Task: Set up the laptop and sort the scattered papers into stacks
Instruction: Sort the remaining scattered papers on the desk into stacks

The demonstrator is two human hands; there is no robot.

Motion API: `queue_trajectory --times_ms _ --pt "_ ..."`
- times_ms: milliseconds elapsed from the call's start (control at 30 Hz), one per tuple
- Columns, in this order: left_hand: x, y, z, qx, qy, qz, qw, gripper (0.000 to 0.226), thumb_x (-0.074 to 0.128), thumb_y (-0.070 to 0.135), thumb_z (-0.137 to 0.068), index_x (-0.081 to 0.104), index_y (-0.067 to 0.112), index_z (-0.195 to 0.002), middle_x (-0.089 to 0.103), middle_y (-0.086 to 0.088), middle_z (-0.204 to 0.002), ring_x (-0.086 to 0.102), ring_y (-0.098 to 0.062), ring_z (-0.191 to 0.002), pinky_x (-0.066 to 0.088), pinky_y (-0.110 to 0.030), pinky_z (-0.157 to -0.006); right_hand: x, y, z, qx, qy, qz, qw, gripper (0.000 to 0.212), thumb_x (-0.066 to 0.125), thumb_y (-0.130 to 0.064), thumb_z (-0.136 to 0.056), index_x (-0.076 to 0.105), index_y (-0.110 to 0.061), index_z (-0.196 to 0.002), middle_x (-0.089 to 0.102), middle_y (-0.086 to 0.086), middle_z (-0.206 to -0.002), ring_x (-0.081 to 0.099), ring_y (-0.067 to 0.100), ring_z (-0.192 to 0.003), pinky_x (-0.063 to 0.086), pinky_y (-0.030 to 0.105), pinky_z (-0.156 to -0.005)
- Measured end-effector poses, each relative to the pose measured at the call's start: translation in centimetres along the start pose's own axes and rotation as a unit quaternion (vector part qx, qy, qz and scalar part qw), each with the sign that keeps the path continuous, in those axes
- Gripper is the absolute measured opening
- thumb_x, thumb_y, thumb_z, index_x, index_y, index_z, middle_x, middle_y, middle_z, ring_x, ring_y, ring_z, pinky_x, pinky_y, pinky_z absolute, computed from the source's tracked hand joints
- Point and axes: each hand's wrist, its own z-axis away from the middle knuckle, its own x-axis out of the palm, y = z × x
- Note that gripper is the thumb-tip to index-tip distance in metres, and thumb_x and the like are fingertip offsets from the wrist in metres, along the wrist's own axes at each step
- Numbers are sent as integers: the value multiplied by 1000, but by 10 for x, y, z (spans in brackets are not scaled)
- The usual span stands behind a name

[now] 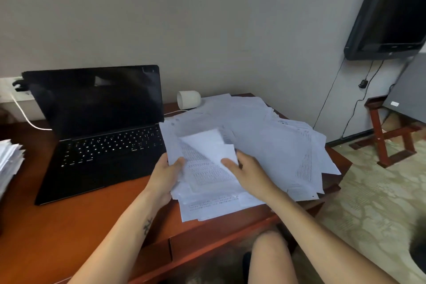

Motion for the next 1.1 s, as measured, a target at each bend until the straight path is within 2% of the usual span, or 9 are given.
queue_trajectory --times_ms 100,233,367,467,600,733,867,967,1100 --pt "-3 -5 -6 -35 -2 -2 999 27 49 25 -111 59 11 -131 77 -10 -115 77 -28 -101 63 -47 -88 2 0 5 20 -84 1 996 16 50 -44 -104 64 -41 -98 66 -5 -83 54 6 -73 42 26 -69" --pt "-9 -4 -17 -46 -17 -43 998 40 48 38 -110 55 13 -141 73 -5 -127 73 -24 -112 58 -44 -99 -6 2 -9 74 39 -65 994 29 44 -31 -108 72 -23 -106 75 -5 -100 68 9 -92 50 26 -83" --pt "-12 4 -26 -67 -35 -81 994 44 53 47 -106 60 17 -137 76 -4 -121 74 -28 -110 53 -51 -106 -20 27 -27 135 53 210 967 42 48 -33 -104 54 -11 -139 59 11 -135 50 29 -129 38 40 -110" --pt "-9 6 -32 -46 -26 -124 991 44 64 40 -101 61 14 -137 76 -4 -119 75 -28 -107 57 -51 -101 -11 34 -26 128 43 274 952 52 47 -38 -103 45 -9 -147 51 12 -144 39 32 -135 28 40 -115" --pt "-9 -2 -46 -20 -7 -163 986 96 76 58 -62 48 14 -143 67 -1 -129 69 -25 -113 59 -45 -98 2 36 -18 65 80 239 966 46 49 -30 -103 48 -13 -146 53 9 -142 40 28 -133 30 40 -115" --pt "2 4 -21 45 -12 -218 975 36 70 19 -88 50 16 -118 65 0 -119 63 -14 -110 56 -31 -92 -1 34 -15 67 86 197 974 43 53 -24 -101 51 -12 -143 59 7 -133 47 28 -128 35 42 -112" --pt "-6 7 7 176 7 -172 969 36 58 3 -104 45 20 -132 63 9 -121 67 2 -106 56 -14 -80 -3 13 -17 113 93 42 988 48 59 -19 -100 45 -7 -144 60 -14 -95 60 13 -100 45 29 -96" --pt "-21 21 31 258 1 -151 954 39 55 -2 -104 40 17 -136 61 9 -126 63 16 -104 54 -9 -84 0 -9 -25 126 65 -124 982 51 62 -22 -100 42 -10 -146 68 -5 -115 65 9 -107 49 32 -102" --pt "-52 36 48 325 10 -149 934 41 60 3 -104 43 17 -138 61 1 -134 63 1 -121 52 -19 -96 12 -54 -33 71 21 -241 968 27 62 -13 -100 61 -18 -126 73 -9 -118 69 10 -111 55 25 -93"
